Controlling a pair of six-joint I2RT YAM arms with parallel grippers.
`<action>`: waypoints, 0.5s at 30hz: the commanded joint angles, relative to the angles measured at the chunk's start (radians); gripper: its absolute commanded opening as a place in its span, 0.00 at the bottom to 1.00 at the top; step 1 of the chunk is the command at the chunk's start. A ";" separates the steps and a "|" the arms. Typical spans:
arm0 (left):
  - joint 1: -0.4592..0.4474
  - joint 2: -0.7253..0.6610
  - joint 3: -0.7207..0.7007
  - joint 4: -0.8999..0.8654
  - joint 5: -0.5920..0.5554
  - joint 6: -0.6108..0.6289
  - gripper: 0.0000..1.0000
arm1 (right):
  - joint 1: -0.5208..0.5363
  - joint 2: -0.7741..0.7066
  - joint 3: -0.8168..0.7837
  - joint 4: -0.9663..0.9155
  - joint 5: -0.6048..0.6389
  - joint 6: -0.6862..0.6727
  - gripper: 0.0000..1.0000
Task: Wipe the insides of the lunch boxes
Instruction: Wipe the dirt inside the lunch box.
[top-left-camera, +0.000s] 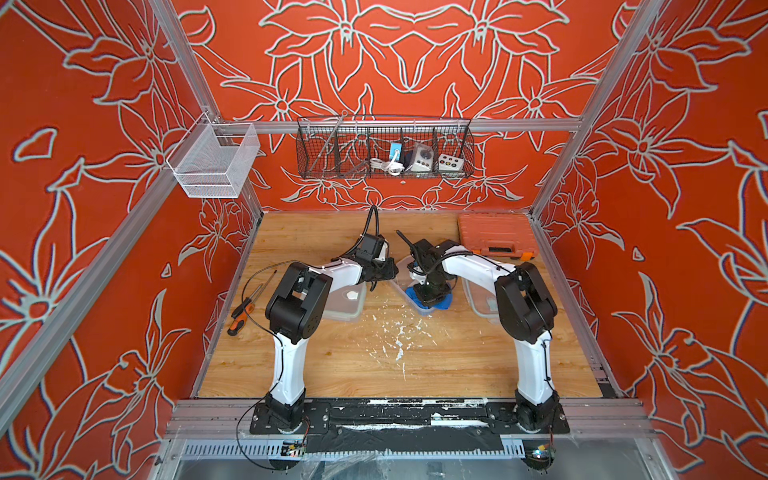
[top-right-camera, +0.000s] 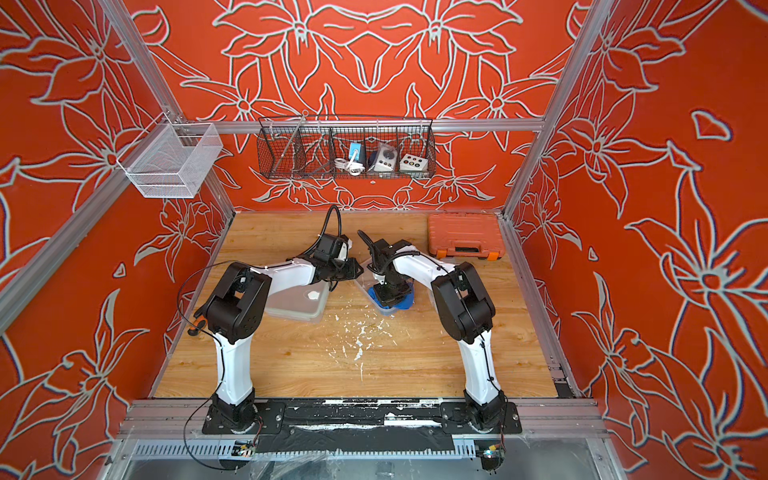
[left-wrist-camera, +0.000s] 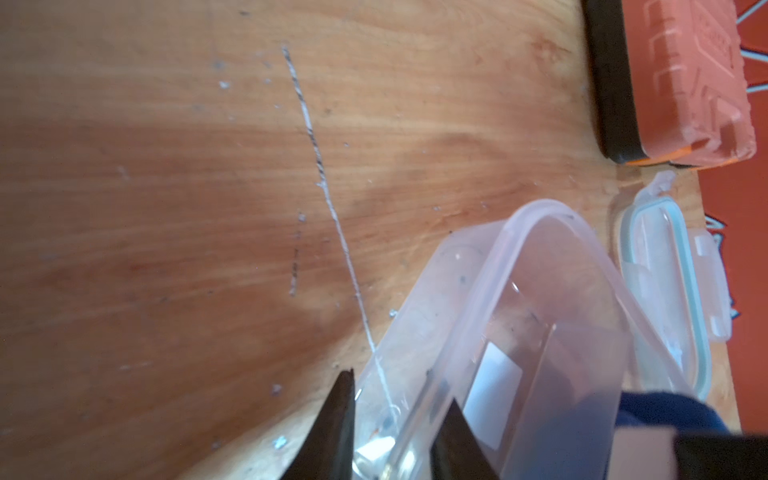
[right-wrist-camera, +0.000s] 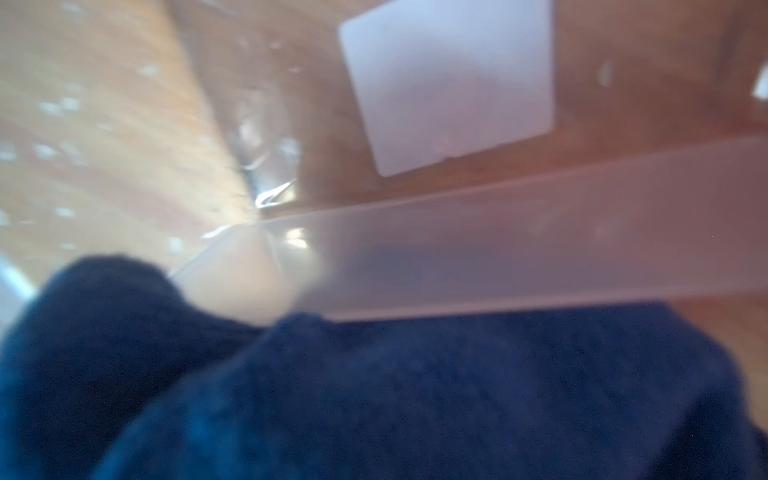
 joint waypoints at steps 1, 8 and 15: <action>0.019 0.010 0.015 -0.004 -0.044 0.011 0.27 | -0.014 0.010 0.024 -0.159 0.168 -0.047 0.00; 0.019 0.001 0.005 -0.007 -0.037 0.019 0.24 | -0.075 0.082 0.104 -0.161 0.281 -0.053 0.00; 0.019 -0.015 -0.034 0.002 -0.016 0.024 0.23 | -0.147 0.080 0.087 0.005 0.301 0.064 0.00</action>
